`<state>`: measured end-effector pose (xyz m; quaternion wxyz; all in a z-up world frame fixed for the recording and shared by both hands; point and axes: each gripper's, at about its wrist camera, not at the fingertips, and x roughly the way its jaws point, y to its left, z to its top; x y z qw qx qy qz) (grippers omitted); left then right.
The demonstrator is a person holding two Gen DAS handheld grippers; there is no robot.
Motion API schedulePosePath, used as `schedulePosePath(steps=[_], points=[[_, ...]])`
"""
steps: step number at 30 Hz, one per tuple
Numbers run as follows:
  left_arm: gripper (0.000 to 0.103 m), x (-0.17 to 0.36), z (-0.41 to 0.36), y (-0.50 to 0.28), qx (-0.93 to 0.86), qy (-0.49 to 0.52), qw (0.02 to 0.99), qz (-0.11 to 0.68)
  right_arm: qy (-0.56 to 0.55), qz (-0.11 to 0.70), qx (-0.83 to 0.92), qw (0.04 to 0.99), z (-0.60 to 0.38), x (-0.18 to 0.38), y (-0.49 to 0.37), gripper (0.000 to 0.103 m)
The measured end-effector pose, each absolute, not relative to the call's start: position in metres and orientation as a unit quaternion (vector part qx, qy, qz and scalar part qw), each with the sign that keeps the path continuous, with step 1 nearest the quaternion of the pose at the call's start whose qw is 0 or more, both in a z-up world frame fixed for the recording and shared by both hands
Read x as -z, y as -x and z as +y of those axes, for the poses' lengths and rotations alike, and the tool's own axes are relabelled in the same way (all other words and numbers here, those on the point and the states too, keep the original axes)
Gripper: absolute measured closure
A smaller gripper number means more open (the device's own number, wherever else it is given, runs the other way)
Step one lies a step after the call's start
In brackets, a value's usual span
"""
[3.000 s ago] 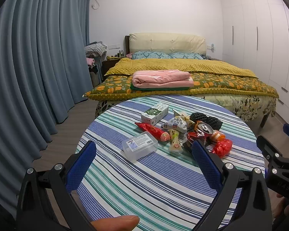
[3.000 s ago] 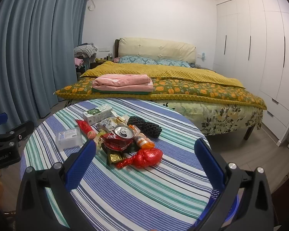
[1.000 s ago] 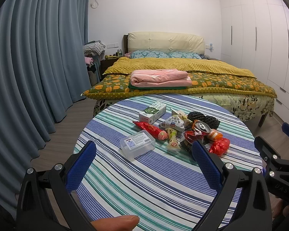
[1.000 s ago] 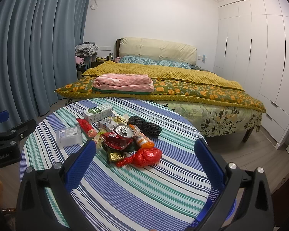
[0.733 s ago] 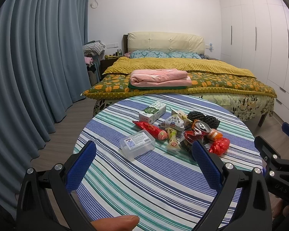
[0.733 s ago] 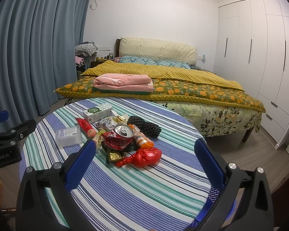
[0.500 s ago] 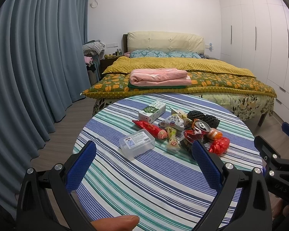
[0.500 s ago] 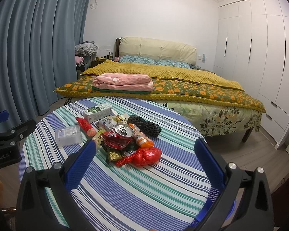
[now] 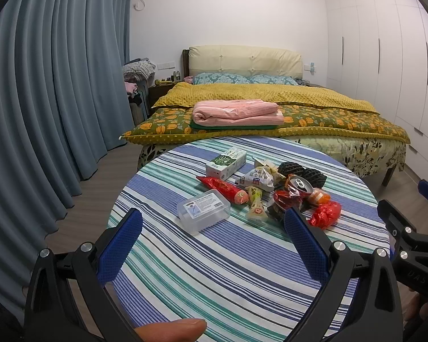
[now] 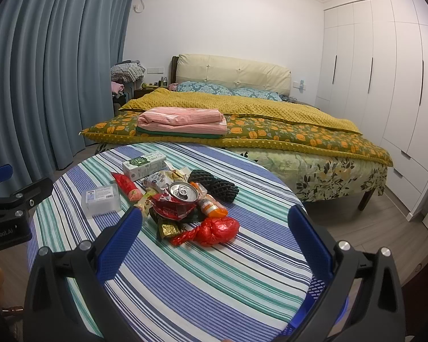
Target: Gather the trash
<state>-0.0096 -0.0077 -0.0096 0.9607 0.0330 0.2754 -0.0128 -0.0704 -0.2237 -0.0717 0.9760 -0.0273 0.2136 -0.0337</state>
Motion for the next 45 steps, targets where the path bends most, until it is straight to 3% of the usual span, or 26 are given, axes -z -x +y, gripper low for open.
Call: schedulePosePath(steps=[45], points=[[0.005, 0.0101, -0.0076, 0.0107, 0.013, -0.033, 0.960, 0.278, 0.030, 0.215, 0.034, 0.975, -0.2230, 0.0714, 0.0703, 0.005]])
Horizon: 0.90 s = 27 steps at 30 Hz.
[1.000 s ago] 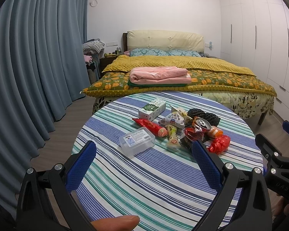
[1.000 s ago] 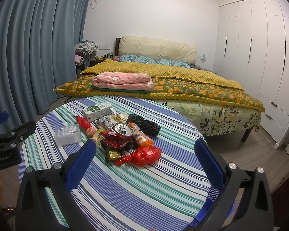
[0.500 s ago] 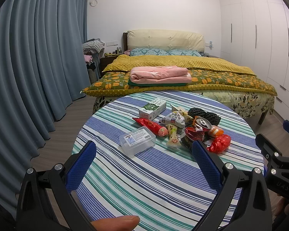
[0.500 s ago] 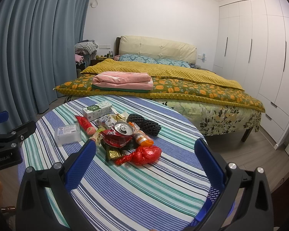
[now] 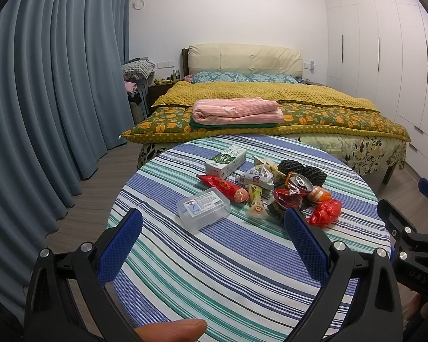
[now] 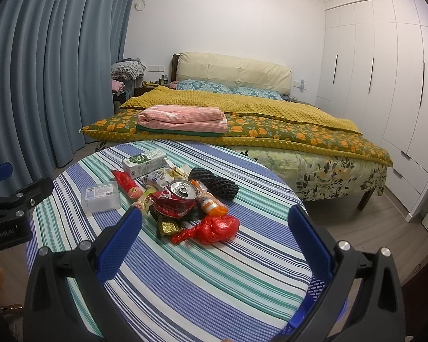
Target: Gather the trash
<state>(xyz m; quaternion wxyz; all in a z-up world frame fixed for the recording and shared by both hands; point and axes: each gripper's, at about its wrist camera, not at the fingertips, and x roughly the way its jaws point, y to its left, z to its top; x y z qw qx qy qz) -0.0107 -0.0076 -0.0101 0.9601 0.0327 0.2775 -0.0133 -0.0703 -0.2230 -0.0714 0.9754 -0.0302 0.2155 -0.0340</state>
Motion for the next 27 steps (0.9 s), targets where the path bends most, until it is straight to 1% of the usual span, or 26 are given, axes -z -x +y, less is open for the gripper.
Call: schedulePosePath(steps=[27], points=[[0.005, 0.0147, -0.0021, 0.0099, 0.012, -0.036, 0.960, 0.279, 0.032, 0.218, 0.033, 0.975, -0.2228, 0.0742, 0.0704, 0.005]])
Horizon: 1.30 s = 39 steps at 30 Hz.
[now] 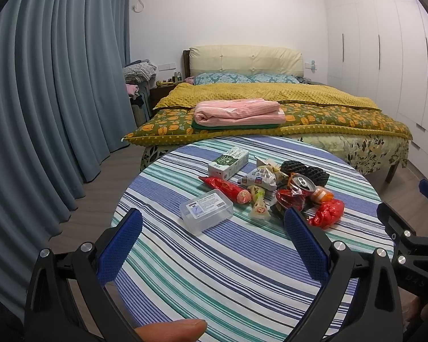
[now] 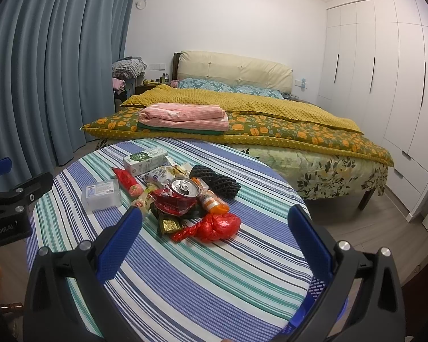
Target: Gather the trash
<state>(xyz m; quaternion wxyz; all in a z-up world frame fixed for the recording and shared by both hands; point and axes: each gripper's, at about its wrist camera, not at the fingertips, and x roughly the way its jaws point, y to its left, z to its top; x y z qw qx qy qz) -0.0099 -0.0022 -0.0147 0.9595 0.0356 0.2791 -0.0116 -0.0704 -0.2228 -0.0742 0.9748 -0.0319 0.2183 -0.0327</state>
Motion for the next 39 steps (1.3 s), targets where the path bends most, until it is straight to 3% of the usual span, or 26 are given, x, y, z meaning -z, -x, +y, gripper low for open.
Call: schedulePosePath(steps=[39], points=[[0.005, 0.028, 0.009, 0.007, 0.008, -0.041, 0.958, 0.284, 0.035, 0.223, 0.033, 0.974, -0.222, 0.080, 0.073, 0.005]])
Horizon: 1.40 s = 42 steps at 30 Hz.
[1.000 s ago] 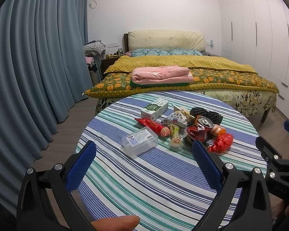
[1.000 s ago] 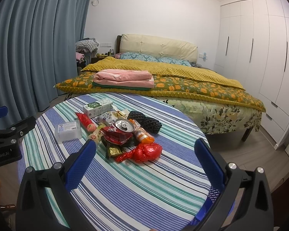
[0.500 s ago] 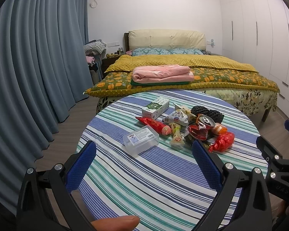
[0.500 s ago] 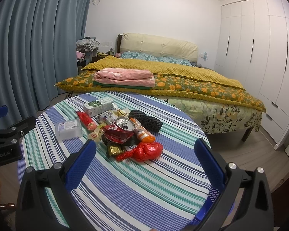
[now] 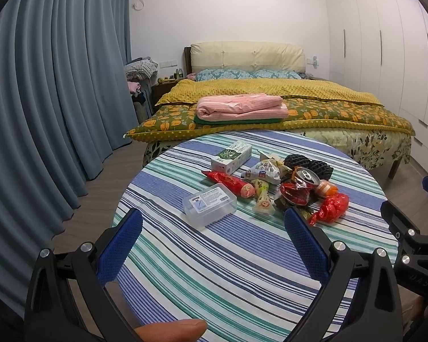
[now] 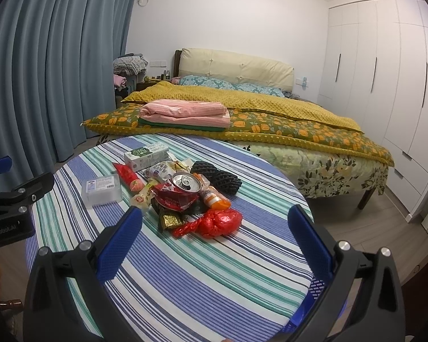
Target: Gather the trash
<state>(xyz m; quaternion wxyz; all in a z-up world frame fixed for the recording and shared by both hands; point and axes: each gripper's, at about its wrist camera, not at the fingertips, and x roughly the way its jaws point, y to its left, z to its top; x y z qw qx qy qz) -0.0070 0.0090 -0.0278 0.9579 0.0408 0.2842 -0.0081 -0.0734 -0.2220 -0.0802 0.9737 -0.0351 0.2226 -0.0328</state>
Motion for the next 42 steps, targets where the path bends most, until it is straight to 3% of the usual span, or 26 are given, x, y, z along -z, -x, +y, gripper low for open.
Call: schedulePosePath(steps=[17, 27, 42], points=[[0.005, 0.040, 0.018, -0.002, 0.002, -0.043, 0.948, 0.314, 0.040, 0.245, 0.034, 0.968, -0.220, 0.090, 0.063, 0.005], [0.005, 0.106, 0.038, -0.042, 0.012, -0.011, 0.906, 0.423, 0.002, 0.330, 0.022, 0.944, -0.229, 0.138, 0.027, 0.005], [0.004, 0.162, 0.029, -0.094, 0.010, -0.048, 0.878, 0.476, -0.019, 0.423, 0.012, 0.906, -0.236, 0.193, -0.012, 0.005]])
